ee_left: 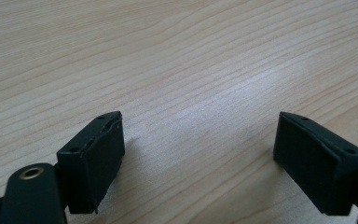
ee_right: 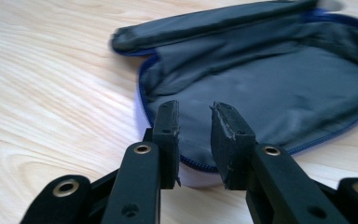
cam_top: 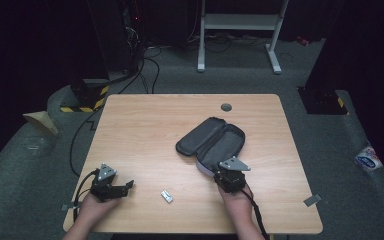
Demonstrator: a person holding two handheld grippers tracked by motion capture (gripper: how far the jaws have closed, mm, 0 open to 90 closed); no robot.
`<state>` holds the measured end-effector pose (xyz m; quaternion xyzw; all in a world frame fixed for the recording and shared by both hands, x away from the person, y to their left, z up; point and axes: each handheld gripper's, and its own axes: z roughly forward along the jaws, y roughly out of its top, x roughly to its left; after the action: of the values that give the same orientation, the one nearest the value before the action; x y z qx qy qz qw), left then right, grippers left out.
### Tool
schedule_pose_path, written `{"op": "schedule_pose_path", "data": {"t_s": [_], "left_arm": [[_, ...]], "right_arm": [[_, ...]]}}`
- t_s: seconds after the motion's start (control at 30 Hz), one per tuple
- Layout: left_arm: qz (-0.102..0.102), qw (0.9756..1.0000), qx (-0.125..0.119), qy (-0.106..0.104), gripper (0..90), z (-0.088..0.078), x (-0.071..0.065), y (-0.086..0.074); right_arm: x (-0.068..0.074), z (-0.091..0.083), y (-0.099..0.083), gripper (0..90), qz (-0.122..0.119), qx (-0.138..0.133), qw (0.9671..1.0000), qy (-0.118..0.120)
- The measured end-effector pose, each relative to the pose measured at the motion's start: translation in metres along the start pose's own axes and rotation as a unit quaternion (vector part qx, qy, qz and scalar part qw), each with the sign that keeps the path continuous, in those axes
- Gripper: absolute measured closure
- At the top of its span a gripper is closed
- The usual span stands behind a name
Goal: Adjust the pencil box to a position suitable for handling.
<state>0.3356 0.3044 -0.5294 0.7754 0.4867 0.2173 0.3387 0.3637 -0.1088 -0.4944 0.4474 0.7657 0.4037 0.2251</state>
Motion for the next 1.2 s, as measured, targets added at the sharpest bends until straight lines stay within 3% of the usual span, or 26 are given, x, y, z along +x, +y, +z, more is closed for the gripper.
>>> {"op": "schedule_pose_path", "data": {"t_s": [0.27,0.4,0.5,0.6,0.7,0.83,1.03,1.1,1.2], "left_arm": [[-0.001,1.0000,0.000,-0.001,16.8,0.000,0.000,0.000],[0.000,1.0000,0.001,-0.002,16.9,-0.001,0.000,-0.001],[0.004,1.0000,0.001,-0.001,17.0,-0.001,0.000,-0.001],[0.004,1.0000,0.000,-0.001,17.1,-0.001,0.000,-0.001],[-0.001,1.0000,-0.002,-0.002,17.3,-0.001,0.000,-0.001],[0.002,1.0000,-0.007,-0.001,22.6,-0.002,0.000,-0.001],[0.000,1.0000,-0.009,0.001,33.6,-0.005,-0.005,0.003],[0.011,0.9996,-0.025,0.008,35.2,-0.008,-0.012,0.010],[0.016,0.9984,-0.055,-0.004,36.6,-0.013,-0.027,0.023]], "right_arm": [[0.048,0.020,0.012,68.5,-0.029,-0.001,0.9980,0.056],[0.053,0.017,0.021,64.3,-0.036,-0.016,0.9974,0.060],[0.034,0.008,0.025,60.5,-0.028,-0.022,0.9991,0.025],[0.000,-0.002,0.024,57.8,-0.008,-0.026,0.9993,-0.024],[-0.036,-0.010,0.021,57.1,0.010,-0.022,0.9973,-0.070],[-0.070,-0.013,0.014,59.7,0.042,-0.008,0.9945,-0.096],[-0.082,-0.003,0.009,60.9,0.057,0.007,0.9943,-0.091],[-0.083,-0.001,0.008,62.6,0.065,0.009,0.9940,-0.087],[-0.085,0.000,0.006,66.6,0.069,0.011,0.9941,-0.084]]}}
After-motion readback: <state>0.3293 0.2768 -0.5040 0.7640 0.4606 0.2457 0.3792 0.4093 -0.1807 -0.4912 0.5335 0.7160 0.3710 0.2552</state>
